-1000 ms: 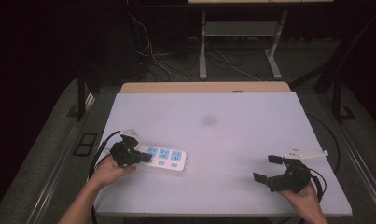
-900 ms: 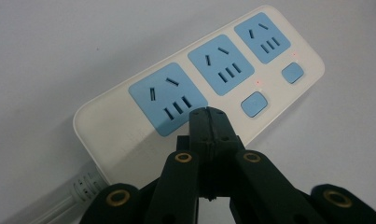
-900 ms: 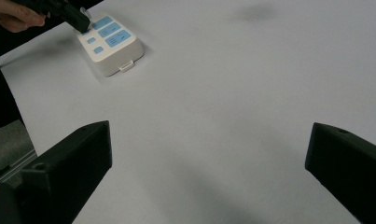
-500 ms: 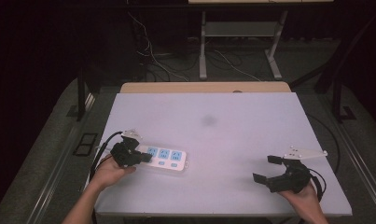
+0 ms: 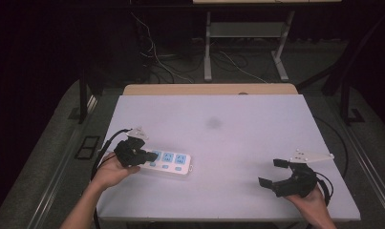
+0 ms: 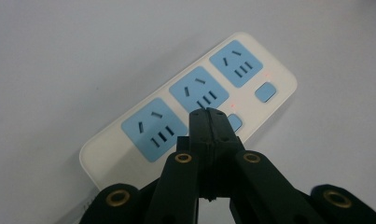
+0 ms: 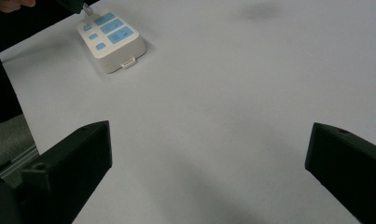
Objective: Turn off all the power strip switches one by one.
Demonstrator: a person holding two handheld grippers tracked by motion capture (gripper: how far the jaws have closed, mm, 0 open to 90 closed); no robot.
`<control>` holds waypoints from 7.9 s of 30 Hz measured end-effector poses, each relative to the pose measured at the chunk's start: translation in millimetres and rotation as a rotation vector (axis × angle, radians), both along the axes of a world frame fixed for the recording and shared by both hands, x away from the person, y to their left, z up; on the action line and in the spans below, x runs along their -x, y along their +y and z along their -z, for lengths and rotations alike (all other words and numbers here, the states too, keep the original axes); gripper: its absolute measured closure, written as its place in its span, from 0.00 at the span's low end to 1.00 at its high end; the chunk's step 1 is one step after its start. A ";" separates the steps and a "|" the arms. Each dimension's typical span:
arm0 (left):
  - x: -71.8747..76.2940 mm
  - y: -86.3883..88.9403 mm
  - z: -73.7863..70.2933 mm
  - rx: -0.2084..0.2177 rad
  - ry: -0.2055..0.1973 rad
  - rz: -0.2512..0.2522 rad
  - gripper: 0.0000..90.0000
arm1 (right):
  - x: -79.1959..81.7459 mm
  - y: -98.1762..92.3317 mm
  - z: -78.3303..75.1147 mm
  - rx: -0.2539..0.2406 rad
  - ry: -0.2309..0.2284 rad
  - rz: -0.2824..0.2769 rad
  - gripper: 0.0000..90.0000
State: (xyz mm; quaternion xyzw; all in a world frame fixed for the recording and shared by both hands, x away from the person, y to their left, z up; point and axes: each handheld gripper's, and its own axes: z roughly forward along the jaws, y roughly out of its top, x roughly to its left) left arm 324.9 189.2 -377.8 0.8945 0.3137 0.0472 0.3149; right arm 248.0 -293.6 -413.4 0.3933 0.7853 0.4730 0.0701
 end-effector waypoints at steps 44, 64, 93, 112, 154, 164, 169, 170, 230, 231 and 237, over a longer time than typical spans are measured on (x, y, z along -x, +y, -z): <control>1.6 -36.0 7.1 -0.045 0.013 0.103 0.99 | 0.7 -1.3 -2.3 -0.014 -0.005 -0.002 0.00; 1.7 -31.1 25.4 -0.036 0.025 0.080 1.00 | 1.1 -1.0 -2.6 -0.028 -0.005 -0.011 0.00; -5.8 -33.6 29.7 0.011 0.078 0.044 1.00 | 4.5 -0.5 -4.8 -0.029 -0.015 -0.022 0.00; -0.7 -25.4 36.1 0.080 0.065 0.009 1.00 | 6.4 -1.5 -6.9 -0.035 -0.024 -0.020 0.00; -3.4 -47.7 9.2 0.006 0.021 0.073 1.00 | 3.6 -4.5 -5.0 -0.037 -0.018 -0.006 0.00; -2.5 -60.8 2.0 -0.006 0.013 0.109 1.00 | 3.8 -4.8 -5.5 -0.036 -0.021 -0.006 0.00; -1.1 -66.1 3.6 -0.017 0.017 0.132 0.99 | 3.7 -5.1 -5.5 -0.037 -0.021 -0.005 0.00; -0.8 -66.8 4.1 -0.023 0.018 0.136 0.99 | 3.7 -5.1 -5.5 -0.037 -0.021 -0.006 0.00; -4.6 -70.8 25.8 -0.026 0.091 0.156 0.99 | 4.0 -3.3 -4.4 -0.027 -0.013 -0.012 0.00; -4.5 -70.7 25.9 -0.025 0.090 0.155 1.00 | 4.0 -3.3 -4.4 -0.027 -0.013 -0.011 0.00; -5.1 -69.5 26.9 -0.011 0.101 0.148 1.00 | 4.2 -2.9 -4.4 -0.026 -0.015 -0.013 0.00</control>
